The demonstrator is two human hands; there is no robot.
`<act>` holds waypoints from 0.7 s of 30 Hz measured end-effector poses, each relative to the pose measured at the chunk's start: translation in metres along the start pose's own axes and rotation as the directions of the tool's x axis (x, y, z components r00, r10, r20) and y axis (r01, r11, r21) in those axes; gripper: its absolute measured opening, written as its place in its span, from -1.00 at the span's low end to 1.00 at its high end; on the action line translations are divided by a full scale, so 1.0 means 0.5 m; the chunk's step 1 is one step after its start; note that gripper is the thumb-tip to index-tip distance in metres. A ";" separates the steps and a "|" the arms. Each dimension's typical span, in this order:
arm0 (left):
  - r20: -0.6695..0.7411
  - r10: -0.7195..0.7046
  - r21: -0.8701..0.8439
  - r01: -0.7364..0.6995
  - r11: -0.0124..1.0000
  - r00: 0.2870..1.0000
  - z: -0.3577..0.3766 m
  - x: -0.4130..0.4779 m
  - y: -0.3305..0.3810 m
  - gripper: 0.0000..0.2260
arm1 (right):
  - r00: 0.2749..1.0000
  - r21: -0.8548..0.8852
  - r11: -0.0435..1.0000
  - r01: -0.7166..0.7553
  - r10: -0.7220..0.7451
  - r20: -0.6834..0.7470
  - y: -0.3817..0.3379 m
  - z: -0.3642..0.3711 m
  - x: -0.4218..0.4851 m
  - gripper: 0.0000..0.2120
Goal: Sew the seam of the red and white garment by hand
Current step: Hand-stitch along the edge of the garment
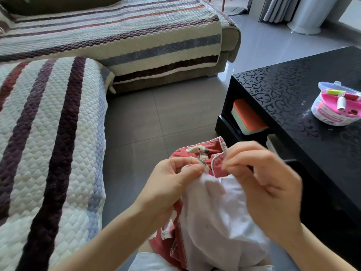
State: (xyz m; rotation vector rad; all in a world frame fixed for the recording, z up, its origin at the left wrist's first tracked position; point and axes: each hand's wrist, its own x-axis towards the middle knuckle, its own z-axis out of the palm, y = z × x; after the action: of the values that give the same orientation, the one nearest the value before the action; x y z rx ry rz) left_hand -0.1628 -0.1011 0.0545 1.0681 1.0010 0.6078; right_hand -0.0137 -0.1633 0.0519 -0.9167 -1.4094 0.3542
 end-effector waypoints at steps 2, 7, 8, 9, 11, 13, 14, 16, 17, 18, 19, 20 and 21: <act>-0.066 -0.027 0.029 0.029 0.999 0.997 -0.005 0.005 -0.010 -0.85 | 1.000 0.051 0.999 -0.011 0.012 -0.029 -0.011 -0.010 0.014 -0.96; 0.030 -0.093 -0.056 0.095 0.994 0.995 -0.013 0.013 0.002 -0.92 | 0.911 0.434 0.807 -0.402 0.401 0.098 0.011 -0.033 0.049 -0.83; 0.031 -0.114 -0.073 0.116 0.991 0.993 -0.017 0.018 0.005 -0.85 | 0.872 0.546 0.699 -0.463 0.469 0.139 0.016 -0.037 0.058 -0.86; 0.041 -0.135 -0.090 0.139 0.986 0.990 -0.022 0.022 0.006 -0.75 | 0.831 0.639 0.586 -0.498 0.534 0.158 0.021 -0.044 0.067 -0.89; 0.087 -0.149 -0.124 0.160 0.979 0.985 -0.028 0.027 0.016 -0.80 | 0.780 0.733 0.466 -0.495 0.611 0.138 0.035 -0.070 0.083 -0.90; 0.151 -0.146 -0.126 0.165 0.978 0.978 -0.034 0.029 0.027 -0.96 | 0.781 0.736 0.478 -0.479 0.614 0.110 0.052 -0.103 0.096 -0.88; 0.187 -0.141 -0.118 0.165 0.979 0.972 -0.039 0.029 0.036 -0.87 | 0.789 0.720 0.505 -0.476 0.607 0.096 0.060 -0.117 0.100 -0.86; 0.237 -0.137 -0.066 0.156 0.986 0.962 -0.047 0.032 0.049 -0.76 | 0.799 0.658 0.579 -0.482 0.598 0.059 0.072 -0.137 0.104 -0.85; 0.251 -0.135 -0.046 0.151 0.987 0.958 -0.051 0.037 0.055 -0.77 | 0.803 0.606 0.625 -0.492 0.594 0.039 0.077 -0.141 0.105 -0.87; 0.255 -0.134 -0.039 0.149 0.988 0.957 -0.056 0.042 0.061 -0.82 | 0.807 0.542 0.671 -0.506 0.589 0.024 0.080 -0.141 0.106 -0.90; 0.248 -0.142 -0.032 0.154 0.987 0.958 -0.060 0.049 0.067 -0.89 | 0.811 0.469 0.713 -0.522 0.585 0.013 0.081 -0.136 0.106 -0.89; 0.238 -0.148 -0.012 0.156 0.988 0.960 -0.064 0.056 0.074 -0.94 | 0.813 0.392 0.746 -0.538 0.582 0.007 0.083 -0.129 0.105 -0.88; 0.239 -0.154 0.019 0.154 0.988 0.959 -0.067 0.061 0.083 -0.87 | 0.813 0.323 0.768 -0.553 0.582 0.008 0.084 -0.120 0.104 -0.88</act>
State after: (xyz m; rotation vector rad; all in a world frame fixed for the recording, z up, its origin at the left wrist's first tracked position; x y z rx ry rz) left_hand -0.1769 -0.0457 0.0770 1.0258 0.8625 0.3419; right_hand 0.0643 -0.1205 0.0630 -1.0681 -0.9208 0.9568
